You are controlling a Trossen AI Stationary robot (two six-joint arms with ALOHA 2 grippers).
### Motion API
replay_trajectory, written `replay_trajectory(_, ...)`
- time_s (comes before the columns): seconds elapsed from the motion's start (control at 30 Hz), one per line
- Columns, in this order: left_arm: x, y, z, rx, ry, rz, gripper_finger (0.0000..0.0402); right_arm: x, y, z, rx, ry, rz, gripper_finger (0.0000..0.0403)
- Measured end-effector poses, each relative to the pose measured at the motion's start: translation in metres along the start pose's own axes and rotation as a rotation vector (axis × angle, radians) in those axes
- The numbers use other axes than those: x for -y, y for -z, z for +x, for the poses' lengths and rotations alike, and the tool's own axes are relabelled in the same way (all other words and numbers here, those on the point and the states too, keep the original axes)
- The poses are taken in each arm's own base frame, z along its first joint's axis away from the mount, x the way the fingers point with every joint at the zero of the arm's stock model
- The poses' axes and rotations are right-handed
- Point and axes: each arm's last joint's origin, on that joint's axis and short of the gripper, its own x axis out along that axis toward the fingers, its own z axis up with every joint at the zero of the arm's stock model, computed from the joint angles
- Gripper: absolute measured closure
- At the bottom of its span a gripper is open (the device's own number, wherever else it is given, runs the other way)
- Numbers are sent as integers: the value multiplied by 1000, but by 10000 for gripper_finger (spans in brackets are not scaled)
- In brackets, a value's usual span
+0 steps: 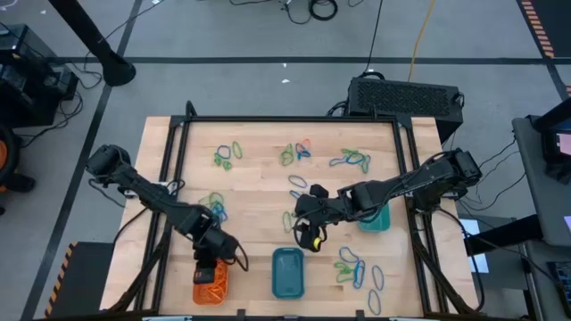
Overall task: Sort rubber bands into baskets
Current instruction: Put the orange rubber band into the orange bin
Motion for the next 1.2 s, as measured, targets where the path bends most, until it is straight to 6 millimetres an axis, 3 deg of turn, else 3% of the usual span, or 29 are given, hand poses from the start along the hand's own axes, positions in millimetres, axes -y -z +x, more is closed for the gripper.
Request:
replay_trajectory(0.17,7,1,4,72,-19,-30,401,14,9,0,-125,88,-33,218)
replay_trajectory(0.57,13,5,10,145,-84,-11,393,62,11,-3,-286,324,94,218)
replay_trajectory(0.97,14,13,13,114,-121,-5,387,67,10,-3,-293,335,107,218)
replay_trajectory(1.2,9,16,13,78,-165,-42,317,67,9,-3,-285,331,109,218)
